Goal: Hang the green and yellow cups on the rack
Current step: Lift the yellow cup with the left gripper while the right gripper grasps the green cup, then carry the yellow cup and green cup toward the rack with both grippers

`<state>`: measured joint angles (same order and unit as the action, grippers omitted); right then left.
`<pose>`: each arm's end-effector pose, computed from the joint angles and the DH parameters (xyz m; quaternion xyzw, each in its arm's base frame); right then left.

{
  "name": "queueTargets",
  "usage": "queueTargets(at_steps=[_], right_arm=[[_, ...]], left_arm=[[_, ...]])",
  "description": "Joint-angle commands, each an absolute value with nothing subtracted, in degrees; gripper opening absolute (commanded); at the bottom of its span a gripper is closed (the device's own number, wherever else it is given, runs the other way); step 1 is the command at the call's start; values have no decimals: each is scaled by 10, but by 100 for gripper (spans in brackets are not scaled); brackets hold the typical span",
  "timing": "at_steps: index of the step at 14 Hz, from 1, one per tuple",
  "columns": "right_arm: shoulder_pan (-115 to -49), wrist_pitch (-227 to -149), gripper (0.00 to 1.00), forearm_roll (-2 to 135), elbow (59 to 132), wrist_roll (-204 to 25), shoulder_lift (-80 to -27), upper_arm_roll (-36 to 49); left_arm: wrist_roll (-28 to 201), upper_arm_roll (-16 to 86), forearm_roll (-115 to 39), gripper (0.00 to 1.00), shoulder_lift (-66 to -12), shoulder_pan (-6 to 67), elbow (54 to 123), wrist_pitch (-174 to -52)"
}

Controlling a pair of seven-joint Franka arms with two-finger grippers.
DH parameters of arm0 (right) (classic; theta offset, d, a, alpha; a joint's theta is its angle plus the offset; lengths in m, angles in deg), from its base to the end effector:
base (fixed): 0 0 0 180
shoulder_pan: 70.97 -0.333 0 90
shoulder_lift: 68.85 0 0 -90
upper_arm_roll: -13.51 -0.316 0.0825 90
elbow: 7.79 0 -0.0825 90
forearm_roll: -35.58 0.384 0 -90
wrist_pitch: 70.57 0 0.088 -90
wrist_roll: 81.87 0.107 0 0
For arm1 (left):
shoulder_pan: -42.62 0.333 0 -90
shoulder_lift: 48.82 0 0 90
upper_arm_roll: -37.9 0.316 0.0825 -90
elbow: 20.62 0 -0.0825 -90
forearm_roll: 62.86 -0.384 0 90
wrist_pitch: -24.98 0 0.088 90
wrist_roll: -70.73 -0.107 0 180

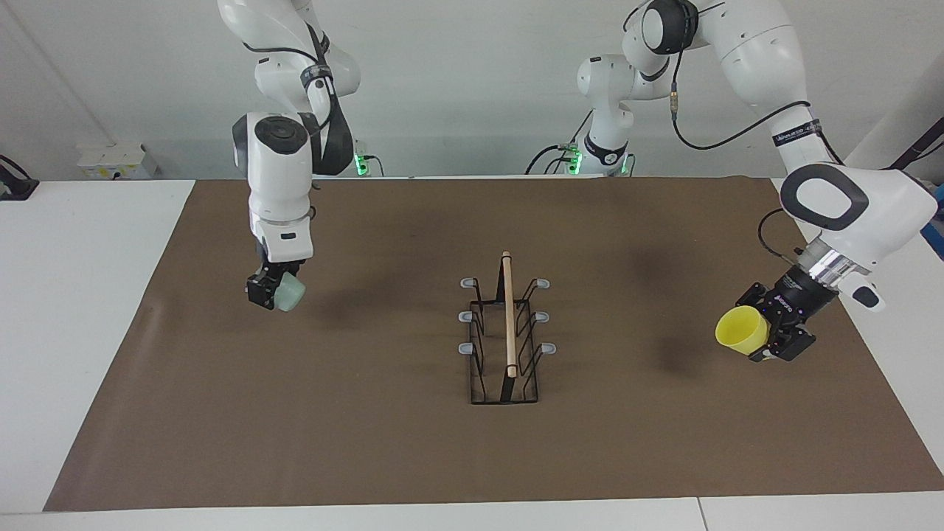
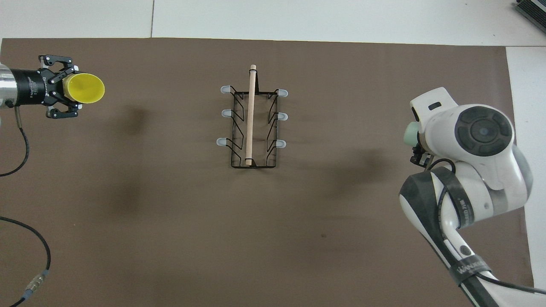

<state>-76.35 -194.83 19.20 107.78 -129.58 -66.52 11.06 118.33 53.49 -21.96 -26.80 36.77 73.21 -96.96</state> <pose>0.5695 0.0670 0.4434 0.8403 0.5255 0.0104 0.1326 0.6769 0.0647 0.4198 0.7602 0.5921 -0.0260 0.2659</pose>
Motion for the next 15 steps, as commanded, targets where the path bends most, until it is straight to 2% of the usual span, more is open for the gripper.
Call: queueTargets(at_steps=[1,7,15], right_arm=[[-759,-1917,34,289,1063,-1308,-693,110],[-757,-1912,34,500,1059,-1338,-727,110],[-733,-1912,34,776,1062,-1466,-757,117]], left_arm=[[1190,515,-291,0,-301,362,747,-977],[1188,439,-468,0,-317,363,743,-1002],[1096,375,-476,0,-321,367,751,-1075]])
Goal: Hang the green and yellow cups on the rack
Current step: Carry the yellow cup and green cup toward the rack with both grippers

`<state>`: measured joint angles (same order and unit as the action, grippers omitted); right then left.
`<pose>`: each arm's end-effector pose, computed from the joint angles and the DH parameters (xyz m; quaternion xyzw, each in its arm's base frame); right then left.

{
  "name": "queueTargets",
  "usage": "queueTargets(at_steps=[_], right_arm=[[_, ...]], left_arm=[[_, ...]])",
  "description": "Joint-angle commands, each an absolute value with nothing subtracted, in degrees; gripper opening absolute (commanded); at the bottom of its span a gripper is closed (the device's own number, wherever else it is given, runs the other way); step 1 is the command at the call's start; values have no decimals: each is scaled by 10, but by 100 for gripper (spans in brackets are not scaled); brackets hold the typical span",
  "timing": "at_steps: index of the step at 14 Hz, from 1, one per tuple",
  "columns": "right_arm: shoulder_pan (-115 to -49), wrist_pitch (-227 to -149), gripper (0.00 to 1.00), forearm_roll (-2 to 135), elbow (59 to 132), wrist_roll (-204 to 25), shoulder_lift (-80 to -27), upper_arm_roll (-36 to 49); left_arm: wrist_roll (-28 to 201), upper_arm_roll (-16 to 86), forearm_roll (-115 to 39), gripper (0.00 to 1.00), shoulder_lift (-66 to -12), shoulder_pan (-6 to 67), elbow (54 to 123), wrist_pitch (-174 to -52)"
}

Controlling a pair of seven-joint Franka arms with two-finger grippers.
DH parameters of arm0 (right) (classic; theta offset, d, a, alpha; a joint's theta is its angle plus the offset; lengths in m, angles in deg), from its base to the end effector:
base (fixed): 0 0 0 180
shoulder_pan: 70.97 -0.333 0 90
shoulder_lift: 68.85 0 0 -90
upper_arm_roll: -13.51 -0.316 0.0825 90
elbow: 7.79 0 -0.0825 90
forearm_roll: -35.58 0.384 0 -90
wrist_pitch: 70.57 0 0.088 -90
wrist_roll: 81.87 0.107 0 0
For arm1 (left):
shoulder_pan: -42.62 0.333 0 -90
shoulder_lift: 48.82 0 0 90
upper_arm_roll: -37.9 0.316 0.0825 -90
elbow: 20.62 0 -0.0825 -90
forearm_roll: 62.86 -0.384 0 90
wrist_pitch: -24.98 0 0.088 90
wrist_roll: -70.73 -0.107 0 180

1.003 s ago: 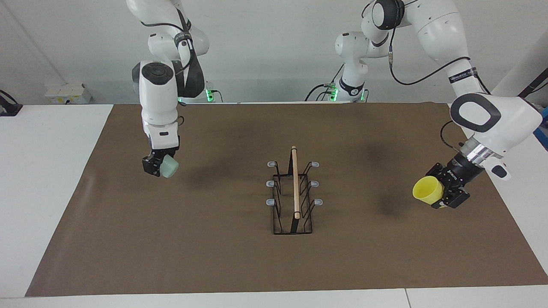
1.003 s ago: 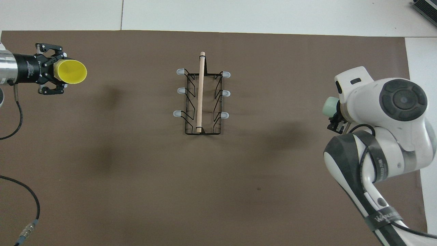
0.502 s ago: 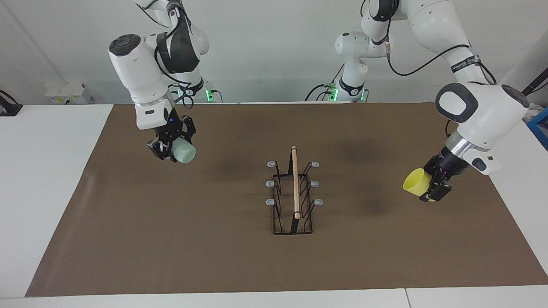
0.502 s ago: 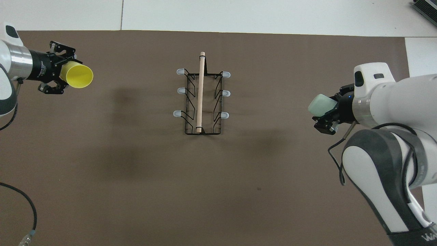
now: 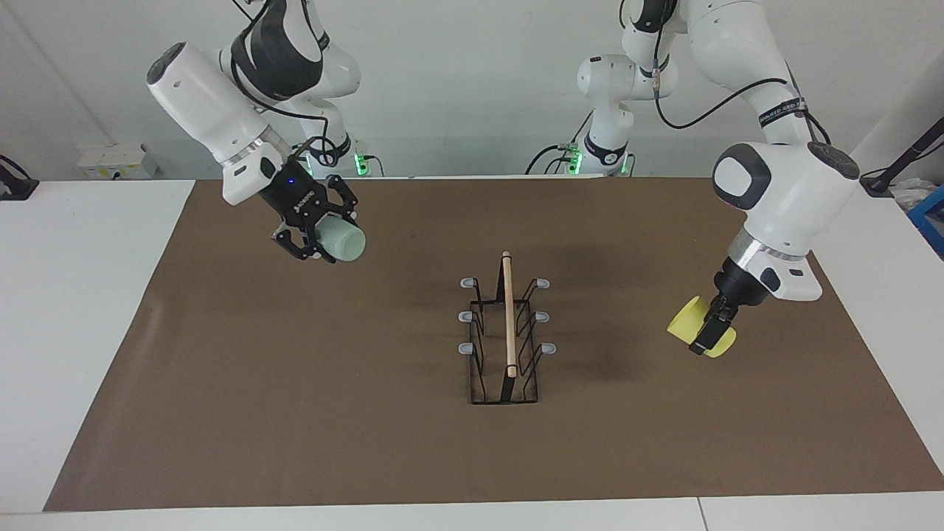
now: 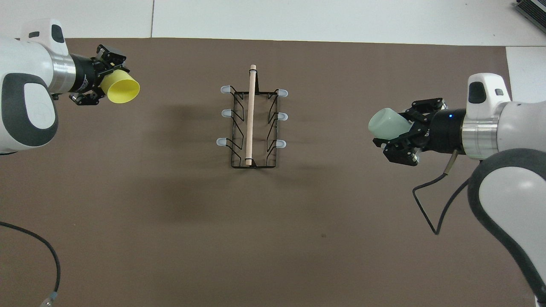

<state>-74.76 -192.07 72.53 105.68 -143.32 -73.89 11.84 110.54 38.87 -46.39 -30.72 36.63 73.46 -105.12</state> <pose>0.5524 0.0806 0.5361 -0.8602 -0.4081 -0.2297 0.2018 0.6770 -0.0679 0.4654 0.9113 0.3623 0.0969 0.1699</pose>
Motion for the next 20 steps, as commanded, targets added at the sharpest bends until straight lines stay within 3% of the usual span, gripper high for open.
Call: queueTargets(at_steps=[1,6,9,13,16,20], right_arm=[[-733,-1913,34,806,1062,-1490,-765,117],[-731,-1925,33,951,1072,-1584,-780,118],[-731,-1948,33,1008,1097,-1632,-791,118],[-730,-1949,33,1146,1124,-1731,-792,117],[-738,-1966,33,1227,1136,-1770,-789,110],[-739,-1997,33,1354,1171,-1858,-785,67]], left_arm=[[1096,367,-476,0,-322,367,749,-1098],[1070,324,-475,0,-329,371,753,-1134],[1061,305,-476,0,-366,369,785,-1132],[1046,274,-476,0,-434,363,876,-1169],[1046,245,-476,0,-486,363,978,-1269],[1040,209,-477,0,-510,363,1059,-1389]])
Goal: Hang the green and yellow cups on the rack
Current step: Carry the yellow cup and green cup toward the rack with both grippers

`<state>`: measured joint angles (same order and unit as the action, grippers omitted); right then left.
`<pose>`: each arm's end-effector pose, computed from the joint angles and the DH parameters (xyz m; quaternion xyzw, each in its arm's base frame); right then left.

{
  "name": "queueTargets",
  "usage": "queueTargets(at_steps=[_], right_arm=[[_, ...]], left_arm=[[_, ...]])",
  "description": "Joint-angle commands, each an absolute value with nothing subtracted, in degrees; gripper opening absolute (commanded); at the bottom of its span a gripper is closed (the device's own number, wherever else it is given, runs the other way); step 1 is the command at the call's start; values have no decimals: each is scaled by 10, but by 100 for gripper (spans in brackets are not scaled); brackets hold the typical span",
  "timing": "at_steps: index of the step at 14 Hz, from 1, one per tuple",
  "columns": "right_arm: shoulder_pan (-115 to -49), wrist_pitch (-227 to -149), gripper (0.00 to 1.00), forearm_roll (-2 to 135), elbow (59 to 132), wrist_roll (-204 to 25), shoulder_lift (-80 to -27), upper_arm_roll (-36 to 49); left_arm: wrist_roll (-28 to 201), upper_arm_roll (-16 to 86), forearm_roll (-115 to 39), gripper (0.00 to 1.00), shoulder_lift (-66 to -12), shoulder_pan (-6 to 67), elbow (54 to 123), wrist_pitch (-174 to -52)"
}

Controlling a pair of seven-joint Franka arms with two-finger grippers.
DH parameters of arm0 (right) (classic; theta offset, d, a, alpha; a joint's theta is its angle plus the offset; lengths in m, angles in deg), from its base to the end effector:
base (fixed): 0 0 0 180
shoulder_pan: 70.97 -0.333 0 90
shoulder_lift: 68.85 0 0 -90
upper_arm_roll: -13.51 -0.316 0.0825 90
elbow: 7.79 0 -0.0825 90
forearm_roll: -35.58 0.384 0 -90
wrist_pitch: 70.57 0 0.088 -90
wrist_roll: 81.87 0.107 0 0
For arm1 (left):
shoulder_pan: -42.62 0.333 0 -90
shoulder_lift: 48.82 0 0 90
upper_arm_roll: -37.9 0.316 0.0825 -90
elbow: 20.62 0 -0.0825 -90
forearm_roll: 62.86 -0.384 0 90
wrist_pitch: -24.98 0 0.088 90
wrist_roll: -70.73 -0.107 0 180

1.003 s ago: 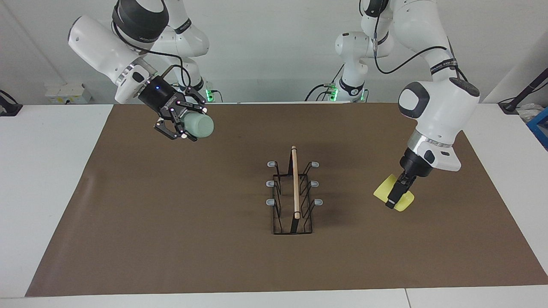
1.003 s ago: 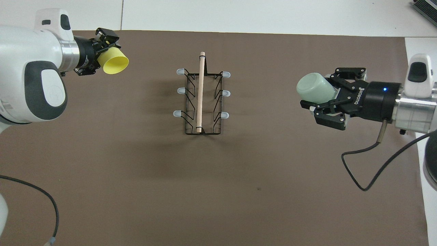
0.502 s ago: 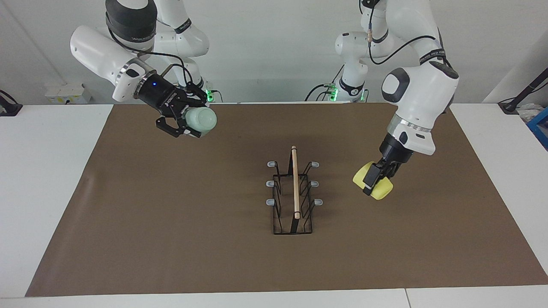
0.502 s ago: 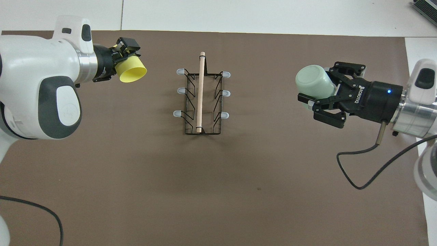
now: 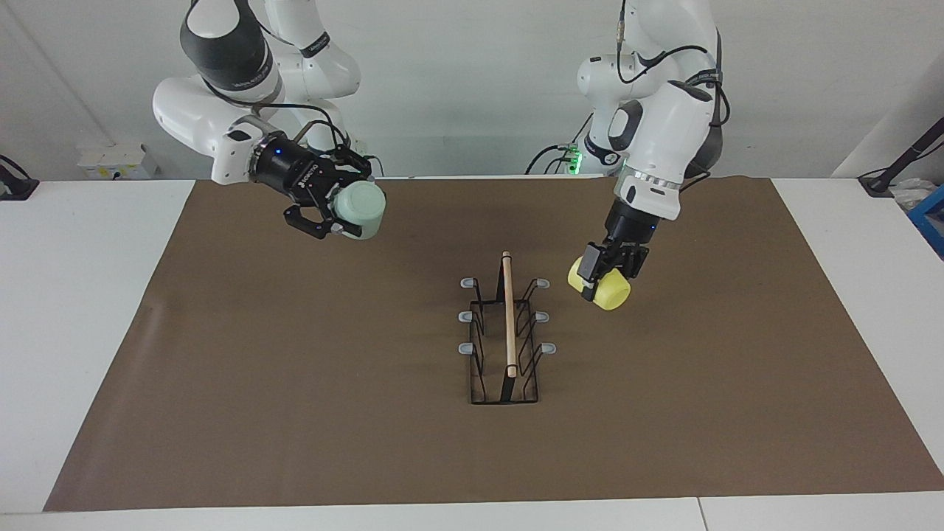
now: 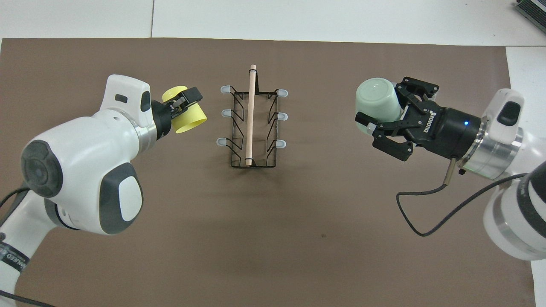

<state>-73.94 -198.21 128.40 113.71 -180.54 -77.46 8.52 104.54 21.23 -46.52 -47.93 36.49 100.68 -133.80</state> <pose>0.5354 0.1082 0.5326 -0.7035 -0.3334 -0.5057 0.3716 0.5486 -0.2167 0.4783 0.9246 0.1999 0.2297 0.2288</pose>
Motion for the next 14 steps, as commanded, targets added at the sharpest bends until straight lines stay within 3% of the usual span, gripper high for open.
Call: queueTargets(at_steps=[1,4,14], right_arm=[[-739,-1997,33,1420,1185,-1906,-775,53],[-739,-2014,33,1513,1197,-2010,-744,18],[-757,-2025,29,1716,1204,-2213,-667,-42]], left_arm=[[1039,203,-478,0,-513,363,1073,-1408],[1038,188,-481,0,-512,362,1103,-1475],[1011,169,-484,0,-450,352,1107,-1572]])
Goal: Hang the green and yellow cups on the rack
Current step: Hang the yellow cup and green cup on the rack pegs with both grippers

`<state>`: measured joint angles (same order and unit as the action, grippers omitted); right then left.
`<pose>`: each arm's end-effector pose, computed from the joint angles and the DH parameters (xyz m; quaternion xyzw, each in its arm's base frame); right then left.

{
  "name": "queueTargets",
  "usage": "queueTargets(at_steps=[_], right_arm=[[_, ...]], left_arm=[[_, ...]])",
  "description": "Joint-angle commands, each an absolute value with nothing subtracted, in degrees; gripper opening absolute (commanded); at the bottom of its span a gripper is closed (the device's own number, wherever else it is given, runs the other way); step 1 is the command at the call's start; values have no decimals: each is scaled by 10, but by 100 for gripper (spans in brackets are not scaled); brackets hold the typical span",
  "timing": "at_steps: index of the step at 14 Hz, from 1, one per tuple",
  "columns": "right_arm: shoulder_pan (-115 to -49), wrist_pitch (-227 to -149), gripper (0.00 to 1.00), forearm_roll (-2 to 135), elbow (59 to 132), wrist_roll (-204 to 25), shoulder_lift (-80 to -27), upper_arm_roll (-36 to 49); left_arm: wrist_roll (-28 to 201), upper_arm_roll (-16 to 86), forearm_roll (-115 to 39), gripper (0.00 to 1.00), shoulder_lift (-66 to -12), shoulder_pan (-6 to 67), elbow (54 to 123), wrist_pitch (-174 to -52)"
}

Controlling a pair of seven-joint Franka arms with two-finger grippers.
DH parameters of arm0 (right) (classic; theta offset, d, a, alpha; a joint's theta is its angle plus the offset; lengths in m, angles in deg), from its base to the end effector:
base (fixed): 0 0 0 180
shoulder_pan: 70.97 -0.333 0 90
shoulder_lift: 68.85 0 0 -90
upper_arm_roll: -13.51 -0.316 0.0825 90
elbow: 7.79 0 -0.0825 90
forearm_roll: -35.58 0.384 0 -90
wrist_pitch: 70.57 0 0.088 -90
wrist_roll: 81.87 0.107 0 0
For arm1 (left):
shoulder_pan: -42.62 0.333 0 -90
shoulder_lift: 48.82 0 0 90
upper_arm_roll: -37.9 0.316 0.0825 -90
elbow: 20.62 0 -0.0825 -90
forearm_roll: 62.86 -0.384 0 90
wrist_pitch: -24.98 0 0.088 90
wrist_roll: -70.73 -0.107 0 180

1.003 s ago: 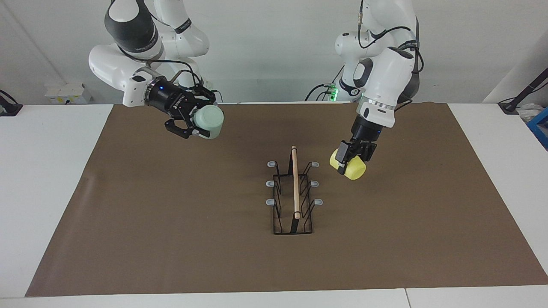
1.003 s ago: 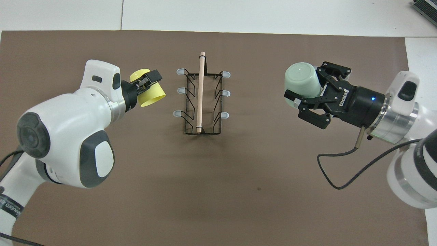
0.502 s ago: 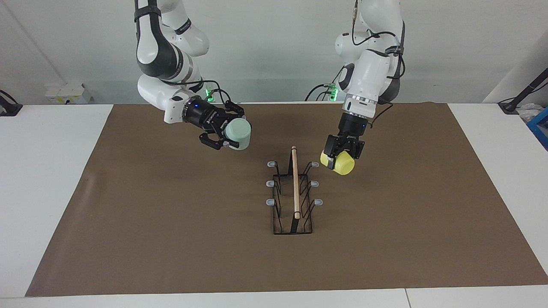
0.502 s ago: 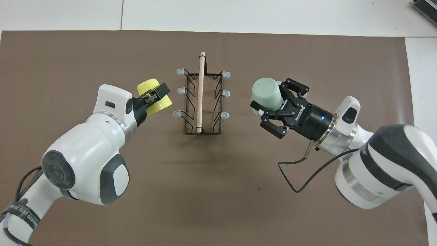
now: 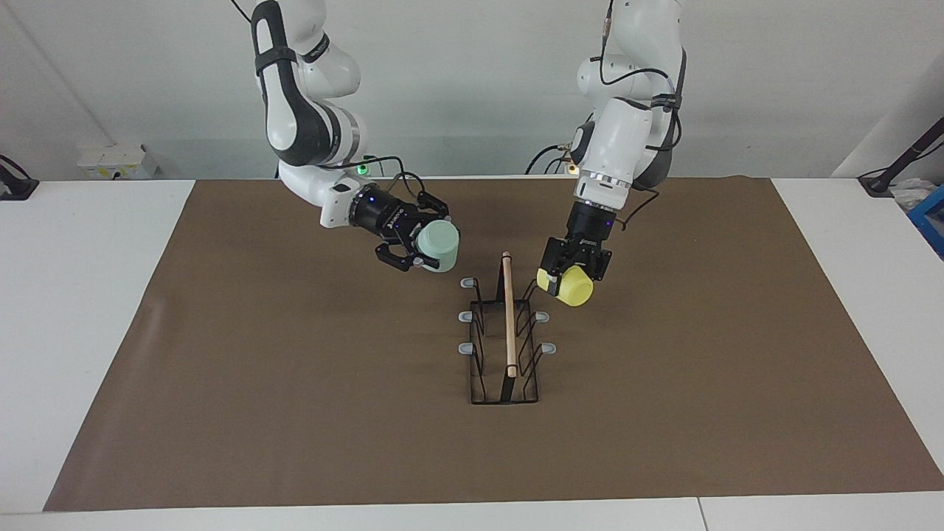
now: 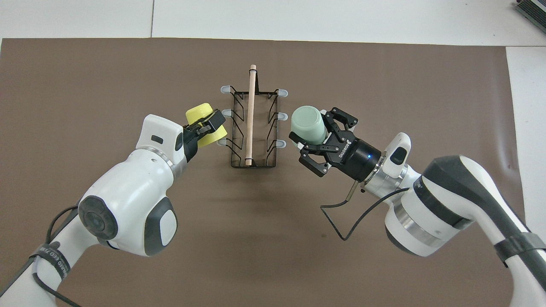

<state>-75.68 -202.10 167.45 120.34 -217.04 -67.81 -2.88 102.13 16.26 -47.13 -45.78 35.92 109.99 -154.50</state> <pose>0.5104 0.2140 0.3942 -0.6618 -0.2757 -0.5887 0.3734 0.5134 -0.2477 0.4267 0.9073 0.1537 0.3033 0.2474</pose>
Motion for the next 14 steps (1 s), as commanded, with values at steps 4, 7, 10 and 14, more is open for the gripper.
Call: queueTargets(at_steps=[4,7,10,14], right_arm=[[-758,-2025,29,1737,1204,-2248,-644,-56],[-758,-2016,29,1801,1201,-2305,-611,-79],[-754,-1957,29,1816,1200,-2366,-563,-79],[-752,-1948,29,1816,1201,-2390,-547,-78]], left_arm=[[1011,165,-484,0,-444,343,1120,-1579],[1012,148,-483,0,-451,339,1145,-1578],[1021,137,-483,0,-458,339,1165,-1577],[1026,132,-483,0,-460,339,1166,-1569]])
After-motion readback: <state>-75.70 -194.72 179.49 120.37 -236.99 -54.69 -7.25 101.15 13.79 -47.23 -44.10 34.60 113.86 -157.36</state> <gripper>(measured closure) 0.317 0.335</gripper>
